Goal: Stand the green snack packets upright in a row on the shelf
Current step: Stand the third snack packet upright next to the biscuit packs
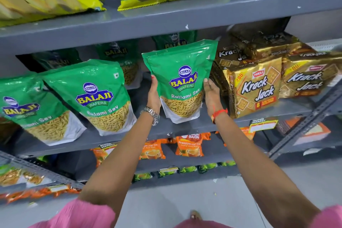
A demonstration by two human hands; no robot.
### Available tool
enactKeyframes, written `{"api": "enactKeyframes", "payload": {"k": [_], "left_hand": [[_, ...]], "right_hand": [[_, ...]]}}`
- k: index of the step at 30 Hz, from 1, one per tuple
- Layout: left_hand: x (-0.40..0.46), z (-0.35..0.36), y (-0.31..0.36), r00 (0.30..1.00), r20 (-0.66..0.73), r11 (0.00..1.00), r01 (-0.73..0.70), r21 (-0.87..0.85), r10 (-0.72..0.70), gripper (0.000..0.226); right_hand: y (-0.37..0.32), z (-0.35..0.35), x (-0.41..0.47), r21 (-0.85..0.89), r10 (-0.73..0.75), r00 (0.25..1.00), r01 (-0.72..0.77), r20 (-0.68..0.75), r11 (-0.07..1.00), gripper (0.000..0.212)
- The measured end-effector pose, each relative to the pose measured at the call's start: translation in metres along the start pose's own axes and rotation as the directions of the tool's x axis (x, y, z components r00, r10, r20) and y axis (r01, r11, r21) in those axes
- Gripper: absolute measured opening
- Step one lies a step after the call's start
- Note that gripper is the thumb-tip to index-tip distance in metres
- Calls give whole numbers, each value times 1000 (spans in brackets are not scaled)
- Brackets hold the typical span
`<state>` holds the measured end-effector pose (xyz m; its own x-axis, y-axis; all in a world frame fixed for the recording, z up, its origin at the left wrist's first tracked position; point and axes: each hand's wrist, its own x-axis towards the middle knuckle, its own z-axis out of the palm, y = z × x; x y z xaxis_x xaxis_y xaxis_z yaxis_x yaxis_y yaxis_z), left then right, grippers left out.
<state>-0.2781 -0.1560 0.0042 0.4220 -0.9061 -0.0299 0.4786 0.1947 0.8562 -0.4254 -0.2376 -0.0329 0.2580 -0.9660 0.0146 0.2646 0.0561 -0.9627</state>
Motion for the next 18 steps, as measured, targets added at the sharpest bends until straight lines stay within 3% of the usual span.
{"api": "enactKeyframes", "payload": {"k": [3, 6, 8, 11, 13, 14, 16, 18], "left_hand": [[-6, 4, 4, 1000, 8, 998, 27, 50, -27, 53], [-21, 4, 6, 989, -143, 975, -8, 221, 41, 49], [-42, -6, 6, 944, -284, 937, -64, 342, 168, 44], [-81, -35, 8, 811, -440, 905, -238, 352, 384, 22], [-101, -57, 13, 703, -584, 911, -261, 318, 405, 16], [-109, -69, 17, 639, -633, 898, -270, 347, 437, 15], [-117, -91, 26, 508, -662, 832, -285, 475, 552, 18], [-113, -119, 39, 471, -702, 842, -224, 491, 535, 38]], "right_hand": [[-6, 1, -12, -25, -7, 999, 6, -41, 1000, 32], [-7, 7, -24, -121, -73, 984, 54, -161, 991, 32], [-3, 16, -42, -156, -207, 936, 168, -284, 973, 30], [18, 36, -84, -441, -473, 813, 308, -338, 843, 21], [32, 56, -106, -546, -556, 789, 355, -260, 759, 21], [36, 68, -113, -535, -541, 819, 376, -189, 757, 22], [42, 91, -122, -477, -457, 889, 415, 33, 774, 28], [45, 117, -123, -449, -315, 914, 401, 256, 799, 39]]}}
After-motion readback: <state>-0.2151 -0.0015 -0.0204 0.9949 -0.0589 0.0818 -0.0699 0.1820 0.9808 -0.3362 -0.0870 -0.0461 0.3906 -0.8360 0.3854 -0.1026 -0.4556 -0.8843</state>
